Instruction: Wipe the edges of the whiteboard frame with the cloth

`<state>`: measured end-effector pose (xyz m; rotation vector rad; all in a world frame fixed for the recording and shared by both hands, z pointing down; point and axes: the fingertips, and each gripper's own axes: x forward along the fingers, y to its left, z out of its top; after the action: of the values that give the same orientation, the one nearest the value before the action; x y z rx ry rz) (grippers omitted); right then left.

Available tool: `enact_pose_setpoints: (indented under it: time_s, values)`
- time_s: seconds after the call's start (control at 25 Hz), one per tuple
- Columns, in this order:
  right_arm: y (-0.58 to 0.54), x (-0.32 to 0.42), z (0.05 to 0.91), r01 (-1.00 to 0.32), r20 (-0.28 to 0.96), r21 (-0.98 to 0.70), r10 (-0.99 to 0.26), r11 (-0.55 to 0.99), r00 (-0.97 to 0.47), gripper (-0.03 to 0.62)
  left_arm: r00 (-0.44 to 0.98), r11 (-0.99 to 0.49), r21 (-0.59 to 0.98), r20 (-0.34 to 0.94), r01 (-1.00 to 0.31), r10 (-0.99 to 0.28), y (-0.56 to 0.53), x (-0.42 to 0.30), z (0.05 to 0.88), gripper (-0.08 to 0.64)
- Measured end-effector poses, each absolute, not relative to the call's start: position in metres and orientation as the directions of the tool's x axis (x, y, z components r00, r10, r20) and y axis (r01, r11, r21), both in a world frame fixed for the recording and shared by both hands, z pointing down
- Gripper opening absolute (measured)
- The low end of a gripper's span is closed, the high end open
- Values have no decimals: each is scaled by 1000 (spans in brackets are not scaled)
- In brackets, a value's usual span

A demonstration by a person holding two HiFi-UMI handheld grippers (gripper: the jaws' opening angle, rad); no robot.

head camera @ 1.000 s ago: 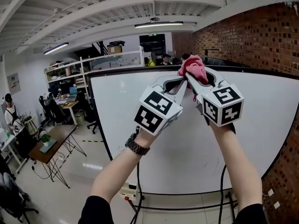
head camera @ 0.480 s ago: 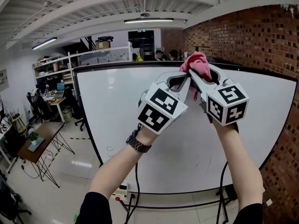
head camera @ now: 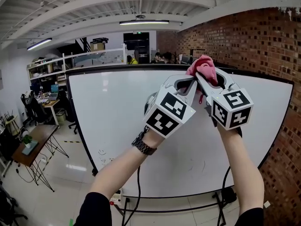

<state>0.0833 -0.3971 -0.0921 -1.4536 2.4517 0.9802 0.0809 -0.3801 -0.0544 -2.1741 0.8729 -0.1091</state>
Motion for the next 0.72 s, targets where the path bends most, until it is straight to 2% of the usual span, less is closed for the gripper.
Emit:
enact_pose_setpoints:
  time_s: [0.24, 0.72]
  values:
    - [-371, 115, -89, -828, -457, 499, -734, 255, -502, 124, 763, -447, -712, -194, -541, -616, -357, 114, -50, -3]
    - [-372, 242, -90, -775, -447, 528, -663, 347, -601, 126, 704, -414, -684, -207, -600, -679, -358, 242, -52, -3]
